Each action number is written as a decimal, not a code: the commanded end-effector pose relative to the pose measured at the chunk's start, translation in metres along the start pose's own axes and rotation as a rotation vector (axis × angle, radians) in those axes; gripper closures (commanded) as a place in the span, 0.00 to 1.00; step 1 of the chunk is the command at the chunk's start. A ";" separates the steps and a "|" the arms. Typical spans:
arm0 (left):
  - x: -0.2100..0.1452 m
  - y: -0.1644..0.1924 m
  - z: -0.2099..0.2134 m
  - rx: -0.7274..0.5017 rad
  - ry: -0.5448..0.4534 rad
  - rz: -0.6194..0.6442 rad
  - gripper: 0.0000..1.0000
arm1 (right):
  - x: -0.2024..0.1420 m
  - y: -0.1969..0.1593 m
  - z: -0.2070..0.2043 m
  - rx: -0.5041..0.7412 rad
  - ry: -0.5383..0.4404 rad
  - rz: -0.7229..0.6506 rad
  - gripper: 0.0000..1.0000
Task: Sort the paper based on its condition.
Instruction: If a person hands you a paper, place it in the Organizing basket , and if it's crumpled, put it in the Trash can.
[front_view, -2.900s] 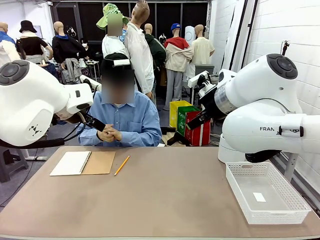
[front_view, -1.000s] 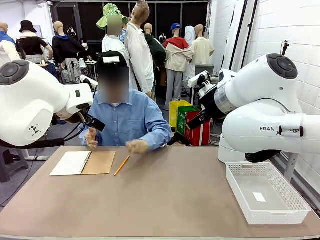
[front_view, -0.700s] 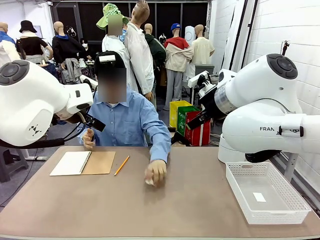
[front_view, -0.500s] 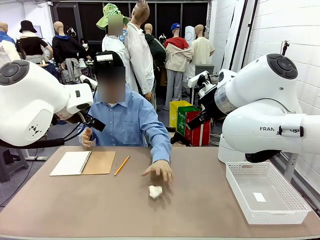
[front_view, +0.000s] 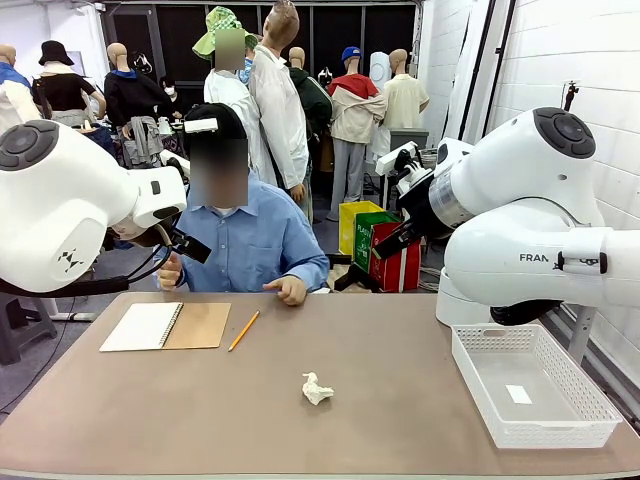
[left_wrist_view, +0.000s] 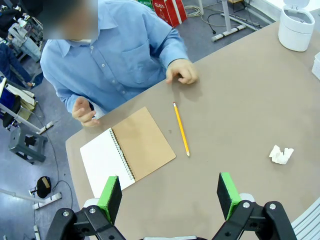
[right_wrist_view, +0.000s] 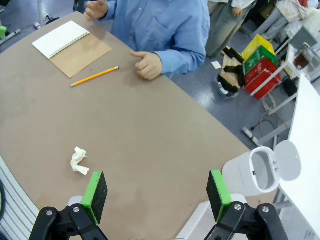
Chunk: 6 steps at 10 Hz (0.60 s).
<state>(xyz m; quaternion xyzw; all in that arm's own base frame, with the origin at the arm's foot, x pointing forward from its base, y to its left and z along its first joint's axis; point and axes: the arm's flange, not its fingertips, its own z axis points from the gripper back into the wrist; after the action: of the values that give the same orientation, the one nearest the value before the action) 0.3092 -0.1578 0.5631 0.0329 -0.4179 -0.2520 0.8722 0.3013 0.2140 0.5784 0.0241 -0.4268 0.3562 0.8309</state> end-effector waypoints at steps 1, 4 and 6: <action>0.000 0.001 -0.001 0.005 -0.005 -0.013 0.00 | 0.000 0.001 0.000 -0.004 0.002 0.003 0.00; 0.000 0.001 -0.001 0.005 -0.005 -0.013 0.00 | 0.000 0.000 0.000 0.000 0.000 0.000 0.00; 0.000 0.001 -0.001 0.005 -0.005 -0.013 0.00 | 0.003 0.020 -0.002 0.074 0.052 0.073 0.00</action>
<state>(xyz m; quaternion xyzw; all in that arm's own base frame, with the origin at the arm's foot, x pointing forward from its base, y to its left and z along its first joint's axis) 0.3092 -0.1578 0.5631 0.0329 -0.4179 -0.2520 0.8722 0.2953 0.2231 0.5735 0.0240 -0.4125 0.3749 0.8299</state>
